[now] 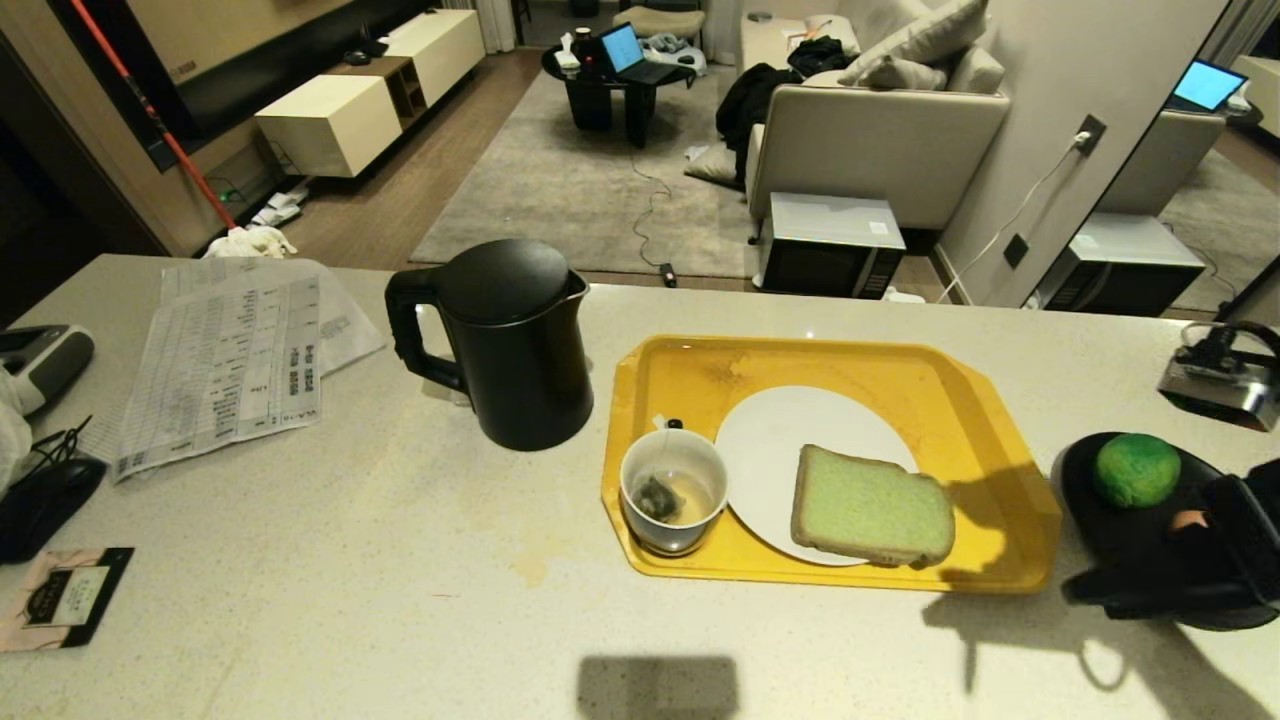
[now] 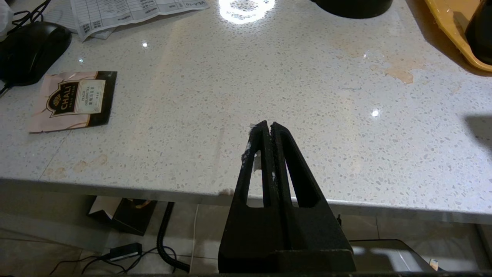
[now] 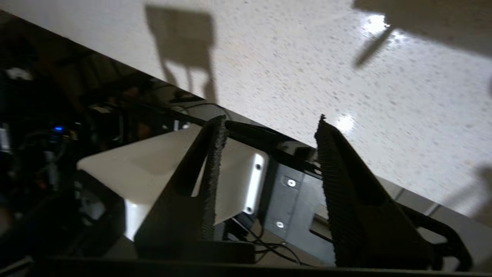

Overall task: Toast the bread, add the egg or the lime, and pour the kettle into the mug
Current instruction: Pick up the bread slice

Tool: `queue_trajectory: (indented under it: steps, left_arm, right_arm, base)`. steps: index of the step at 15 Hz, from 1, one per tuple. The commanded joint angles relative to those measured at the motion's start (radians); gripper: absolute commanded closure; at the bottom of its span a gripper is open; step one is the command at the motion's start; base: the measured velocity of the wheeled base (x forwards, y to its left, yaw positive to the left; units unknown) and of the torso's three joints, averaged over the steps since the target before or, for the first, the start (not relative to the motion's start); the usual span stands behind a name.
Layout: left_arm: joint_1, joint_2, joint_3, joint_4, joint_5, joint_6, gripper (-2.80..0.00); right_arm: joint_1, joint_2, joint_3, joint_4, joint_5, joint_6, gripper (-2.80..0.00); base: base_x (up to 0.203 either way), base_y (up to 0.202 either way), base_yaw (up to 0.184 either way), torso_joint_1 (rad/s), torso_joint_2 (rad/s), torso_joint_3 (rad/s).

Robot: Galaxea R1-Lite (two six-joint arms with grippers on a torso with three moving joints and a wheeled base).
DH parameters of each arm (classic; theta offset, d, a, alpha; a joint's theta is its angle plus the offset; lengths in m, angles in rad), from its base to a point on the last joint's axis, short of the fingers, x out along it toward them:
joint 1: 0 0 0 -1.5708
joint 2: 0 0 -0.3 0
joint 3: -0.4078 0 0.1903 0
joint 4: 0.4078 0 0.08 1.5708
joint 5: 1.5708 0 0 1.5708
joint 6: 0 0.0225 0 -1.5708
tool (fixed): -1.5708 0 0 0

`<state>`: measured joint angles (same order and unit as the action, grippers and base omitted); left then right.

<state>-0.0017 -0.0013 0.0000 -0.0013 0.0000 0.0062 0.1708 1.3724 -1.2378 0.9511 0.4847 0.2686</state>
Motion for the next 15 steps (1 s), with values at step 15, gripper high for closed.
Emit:
queue_trajectory:
  steps: [15]
  left_arm:
    - [0.000,0.000,0.000,0.000,0.000,0.000,0.00]
  right_arm:
    - [-0.120,0.391,-0.026,-0.151,0.145,-0.102,-2.80]
  base:
    - [0.000,0.000,0.000,0.000,0.00,0.000]
